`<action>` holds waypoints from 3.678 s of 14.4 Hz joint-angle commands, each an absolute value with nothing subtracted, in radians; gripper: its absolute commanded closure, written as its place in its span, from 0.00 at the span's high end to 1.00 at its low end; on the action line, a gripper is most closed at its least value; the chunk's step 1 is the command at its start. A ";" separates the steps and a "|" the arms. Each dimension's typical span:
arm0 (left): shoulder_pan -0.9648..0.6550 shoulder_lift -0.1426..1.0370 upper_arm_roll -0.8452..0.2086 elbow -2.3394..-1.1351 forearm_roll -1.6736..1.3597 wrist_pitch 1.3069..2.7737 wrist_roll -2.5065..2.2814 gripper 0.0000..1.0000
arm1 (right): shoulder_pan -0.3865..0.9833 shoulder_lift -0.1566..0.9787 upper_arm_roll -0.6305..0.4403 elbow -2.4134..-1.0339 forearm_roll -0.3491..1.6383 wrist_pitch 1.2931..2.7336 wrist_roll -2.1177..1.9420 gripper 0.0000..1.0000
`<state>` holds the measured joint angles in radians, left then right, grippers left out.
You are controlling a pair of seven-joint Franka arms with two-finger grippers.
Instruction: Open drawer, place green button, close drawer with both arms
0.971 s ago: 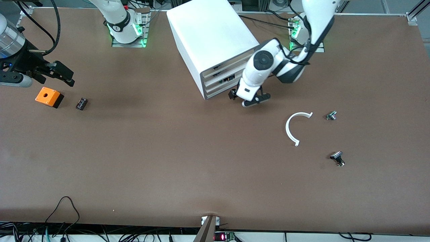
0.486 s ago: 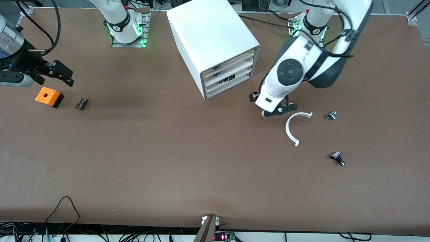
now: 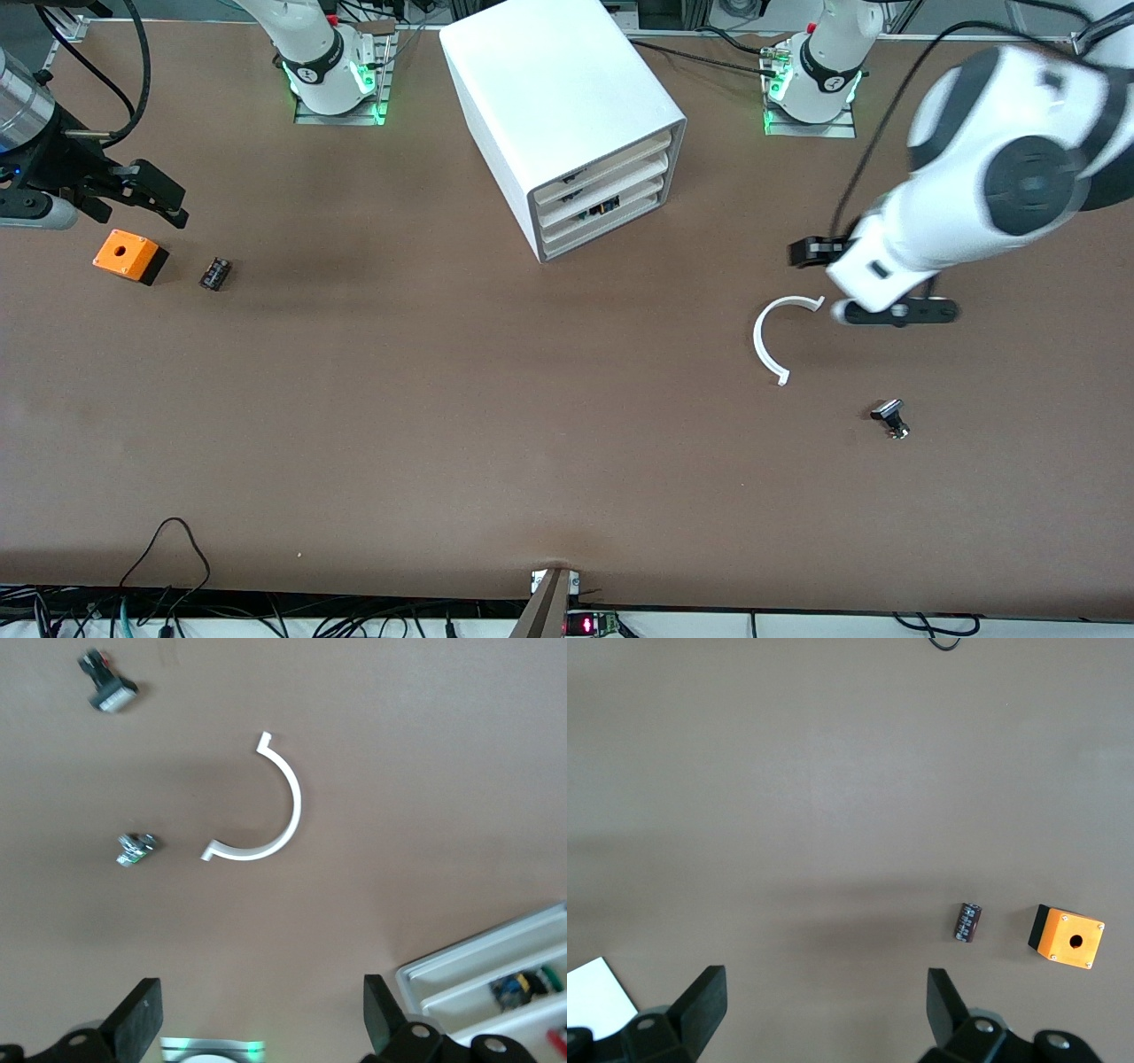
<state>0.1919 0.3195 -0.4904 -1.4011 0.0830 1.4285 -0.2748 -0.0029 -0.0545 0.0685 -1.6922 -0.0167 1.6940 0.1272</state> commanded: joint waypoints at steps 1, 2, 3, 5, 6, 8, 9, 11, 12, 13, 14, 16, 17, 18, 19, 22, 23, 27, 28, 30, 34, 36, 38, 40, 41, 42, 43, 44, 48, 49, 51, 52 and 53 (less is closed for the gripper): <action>0.285 0.293 -0.512 -1.353 0.095 1.376 -0.102 1.00 | -0.015 -0.066 0.067 -1.683 -0.003 1.677 0.078 1.00; 0.301 0.276 -0.511 -1.353 0.104 1.373 -0.068 1.00 | -0.015 -0.066 0.067 -1.680 -0.003 1.674 0.071 1.00; 0.316 0.256 -0.508 -1.353 0.106 1.370 -0.026 1.00 | -0.015 -0.066 0.066 -1.680 -0.002 1.674 0.060 1.00; 0.356 0.235 -0.508 -1.355 0.091 1.329 0.078 1.00 | -0.015 -0.064 0.049 -1.678 -0.002 1.675 0.049 1.00; 0.360 0.209 -0.496 -1.364 0.087 1.324 0.122 1.00 | -0.015 -0.064 0.049 -1.677 0.000 1.675 0.046 1.00; 0.321 0.137 -0.430 -1.457 0.087 1.379 0.139 1.00 | -0.015 -0.064 0.048 -1.675 0.000 1.675 0.043 1.00; 0.283 0.089 -0.352 -1.517 0.077 1.428 0.147 1.00 | -0.015 -0.064 0.048 -1.675 0.000 1.675 0.026 1.00; 0.183 0.013 -0.214 -1.639 0.026 1.532 0.163 1.00 | -0.015 -0.064 0.048 -1.675 0.000 1.675 0.023 1.00; 0.123 -0.006 -0.159 -1.673 0.029 1.573 0.157 1.00 | -0.015 -0.064 0.048 -1.675 0.000 1.675 0.023 1.00; 0.080 -0.023 -0.109 -1.704 0.034 1.630 0.150 1.00 | -0.015 -0.064 0.048 -1.675 0.000 1.675 0.023 1.00; 0.062 -0.049 -0.082 -1.742 0.026 1.696 0.147 1.00 | -0.015 -0.064 0.049 -1.675 0.000 1.675 0.023 1.00; 0.046 -0.077 -0.074 -1.792 0.023 1.784 0.114 1.00 | -0.015 -0.064 0.049 -1.675 0.000 1.675 0.025 1.00; 0.045 -0.081 -0.074 -1.795 0.025 1.789 0.082 1.00 | -0.015 -0.064 0.049 -1.675 0.000 1.675 0.025 1.00; 0.043 -0.086 -0.075 -1.792 0.025 1.781 0.046 1.00 | -0.015 -0.066 0.049 -1.675 0.000 1.674 0.025 1.00; 0.031 -0.090 -0.075 -1.789 0.025 1.758 -0.012 1.00 | -0.015 -0.066 0.049 -1.675 0.000 1.674 0.025 1.00; 0.006 -0.087 -0.068 -1.769 0.028 1.689 -0.112 1.00 | -0.015 -0.066 0.049 -1.677 0.000 1.674 0.025 1.00; 0.006 -0.086 -0.064 -1.766 0.028 1.690 -0.091 1.00 | -0.015 -0.066 0.049 -1.677 0.000 1.674 0.025 1.00; -0.057 -0.071 0.021 -1.755 0.025 1.690 -0.018 1.00 | -0.015 -0.066 0.049 -1.675 0.000 1.674 0.021 1.00; -0.057 -0.055 0.020 -1.726 0.025 1.683 -0.020 1.00 | -0.015 -0.066 0.048 -1.677 0.000 1.674 0.021 1.00; -0.058 -0.040 0.015 -1.700 0.026 1.642 -0.018 1.00 | -0.015 -0.067 0.048 -1.675 0.000 1.671 0.021 1.00; -0.058 -0.040 0.005 -1.694 0.028 1.632 -0.021 1.00 | -0.015 -0.067 0.048 -1.675 0.000 1.671 0.021 1.00; -0.058 -0.040 -0.011 -1.690 0.032 1.632 -0.026 1.00 | -0.015 -0.067 0.048 -1.675 0.000 1.671 0.021 1.00; -0.058 -0.040 -0.012 -1.689 0.032 1.632 -0.029 1.00 | -0.015 -0.069 0.048 -1.675 0.000 1.671 0.021 1.00; -0.058 -0.040 -0.012 -1.689 0.032 1.631 -0.026 1.00 | -0.015 -0.067 0.048 -1.675 0.000 1.671 0.021 1.00; -0.058 -0.040 -0.012 -1.689 0.032 1.631 -0.025 1.00 | -0.015 -0.067 0.048 -1.675 0.000 1.671 0.021 1.00; -0.058 -0.041 -0.014 -1.689 0.032 1.631 -0.023 1.00 | -0.015 -0.067 0.048 -1.675 0.000 1.671 0.021 1.00; -0.058 -0.041 -0.014 -1.689 0.032 1.631 -0.023 1.00 | -0.015 -0.067 0.048 -1.675 0.000 1.672 0.021 1.00; -0.058 -0.040 -0.014 -1.689 0.032 1.631 -0.023 1.00 | -0.015 -0.067 0.048 -1.674 0.000 1.671 0.021 1.00; -0.058 -0.040 -0.014 -1.689 0.032 1.629 -0.020 1.00 | -0.015 -0.067 0.049 -1.667 0.000 1.671 0.023 1.00; -0.058 -0.041 -0.014 -1.689 0.032 1.629 -0.020 1.00 | -0.015 -0.067 0.049 -1.669 0.000 1.671 0.023 1.00; -0.060 -0.040 -0.026 -1.689 0.032 1.629 -0.021 1.00 | -0.015 -0.067 0.049 -1.669 0.000 1.671 0.023 1.00; -0.058 -0.040 -0.035 -1.689 0.034 1.631 -0.023 1.00 | -0.015 -0.067 0.048 -1.669 0.000 1.669 0.023 1.00; -0.058 -0.043 -0.037 -1.689 0.034 1.629 -0.025 1.00 | -0.015 -0.066 0.048 -1.669 0.000 1.670 0.023 1.00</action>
<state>-0.0575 -0.0564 -0.0260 -1.7230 0.0372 1.6539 -0.0384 -0.0074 -0.0590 0.0467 -1.6792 -0.0166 1.6891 0.0413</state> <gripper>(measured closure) 0.000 0.000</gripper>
